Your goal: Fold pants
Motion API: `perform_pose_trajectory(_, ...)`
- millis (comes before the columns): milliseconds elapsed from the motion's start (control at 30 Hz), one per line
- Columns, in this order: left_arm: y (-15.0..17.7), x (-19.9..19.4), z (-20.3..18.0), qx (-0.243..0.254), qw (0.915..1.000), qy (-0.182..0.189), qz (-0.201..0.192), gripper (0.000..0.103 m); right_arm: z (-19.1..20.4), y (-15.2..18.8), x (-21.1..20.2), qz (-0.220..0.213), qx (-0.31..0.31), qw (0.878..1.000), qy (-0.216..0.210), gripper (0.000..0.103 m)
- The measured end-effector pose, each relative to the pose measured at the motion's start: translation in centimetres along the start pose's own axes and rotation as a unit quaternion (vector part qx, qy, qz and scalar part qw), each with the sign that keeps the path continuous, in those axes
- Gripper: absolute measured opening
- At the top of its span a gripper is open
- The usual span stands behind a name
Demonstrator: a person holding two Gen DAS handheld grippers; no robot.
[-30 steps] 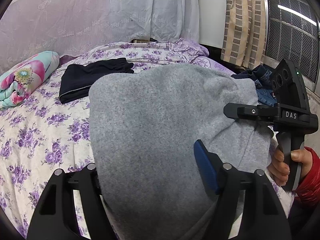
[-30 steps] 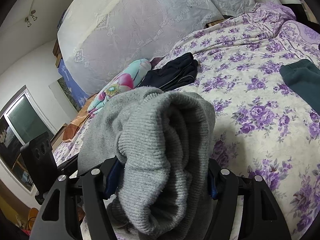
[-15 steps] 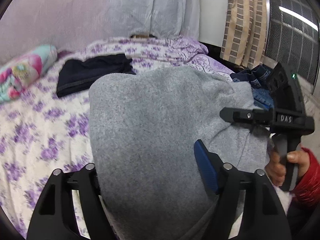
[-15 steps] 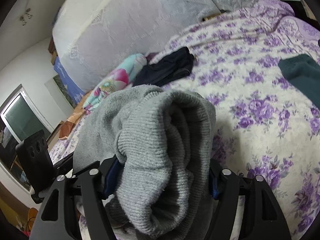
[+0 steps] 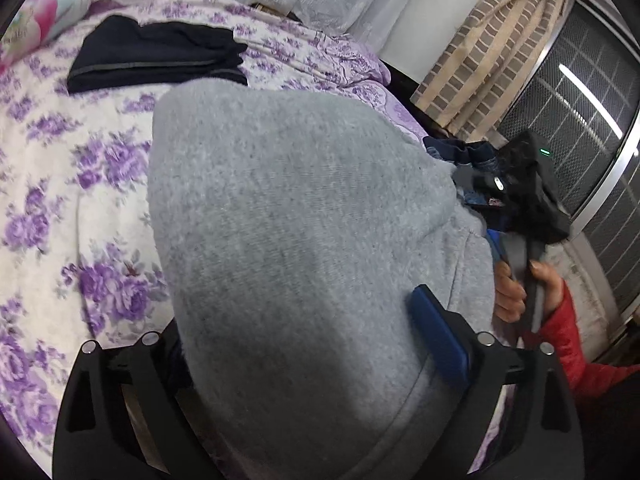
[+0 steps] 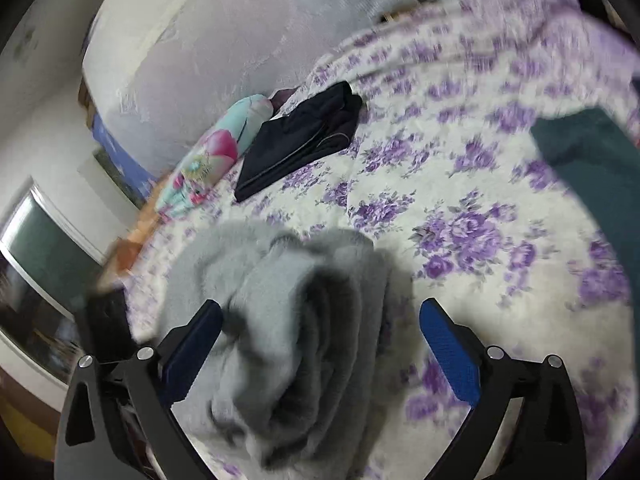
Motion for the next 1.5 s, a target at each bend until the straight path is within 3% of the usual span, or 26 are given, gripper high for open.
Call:
perform_pose_trajectory(100, 0.0, 0.2, -0.1, -0.002, 1.0, 0.002, 0.002, 0.091, -1.9, -0.9, 3.6, 0.052, 0.094, 0.992, -0.071, 0.1)
perform_pose_trajectory(233, 0.0, 0.2, -0.1, -0.007, 1.0, 0.006, 0.003, 0.092, -0.8, -0.6, 4.9, 0.088, 0.055, 0.992, -0.071, 0.1)
perform_pose_trajectory(400, 0.1, 0.5, -0.1, -0.012, 0.9997, 0.015, 0.012, 0.094, -1.4, 0.0, 3.2, 0.098, 0.076, 0.982, -0.14, 0.099)
perform_pose_trajectory(500, -0.1, 1.0, -0.1, -0.015, 0.9995, 0.021, 0.019, 0.096, -1.0, -0.1, 4.0, 0.097, 0.054, 0.985, -0.13, 0.095)
perform_pose_trajectory(567, -0.2, 1.1, -0.1, -0.013, 0.9995, 0.019, 0.02, 0.096, -0.3, 0.1, 4.4, 0.094, 0.02, 0.987, -0.127, 0.087)
perform_pose_trajectory(633, -0.1, 1.1, -0.1, -0.012, 0.9996, 0.017, 0.018, 0.096, 0.0, 0.2, 4.3, 0.081, 0.01, 0.988, -0.131, 0.07)
perform_pose_trajectory(733, -0.2, 1.2, -0.5, -0.007, 0.9999, 0.006, 0.011, 0.094, 0.2, 0.3, 3.2, 0.052, 0.003, 0.989, -0.14, 0.061)
perform_pose_trajectory(833, -0.3, 0.8, -1.1, 0.003, 0.9999, -0.004, -0.011, 0.082, 2.9, 0.9, 1.6, 0.006, -0.078, 0.992, -0.103, 0.059)
perform_pose_trajectory(967, -0.4, -0.7, -2.4, 0.03, 0.9978, -0.02, -0.056, 0.069, 6.0, 2.4, -1.5, -0.068, -0.173, 0.981, -0.056, 0.059)
perform_pose_trajectory(1233, 0.0, -2.4, -5.1, 0.078, 0.9913, -0.043, -0.097, 0.058, 6.4, 4.8, -5.3, -0.132, -0.159, 0.977, -0.056, 0.058)
perform_pose_trajectory(1367, 0.3, -4.6, -7.0, 0.098, 0.9857, -0.044, -0.13, 0.056, 9.3, 5.4, -8.3, -0.157, -0.196, 0.966, -0.06, 0.057)
perform_pose_trajectory(1500, -2.0, -7.1, -8.5, 0.113, 0.9788, -0.033, -0.167, 0.056, 12.5, 3.2, -10.6, -0.19, -0.227, 0.953, -0.064, 0.057)
Point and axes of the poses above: each gripper's, at about its wrist camera, not at the fingertips, and x roughly the way its jaws point, z to its left, y to its underside, the point moved 8 cm from there along x, roughly the way its jaws point, and after that the axes turned 1 degree about x, right-handed, at the moved point
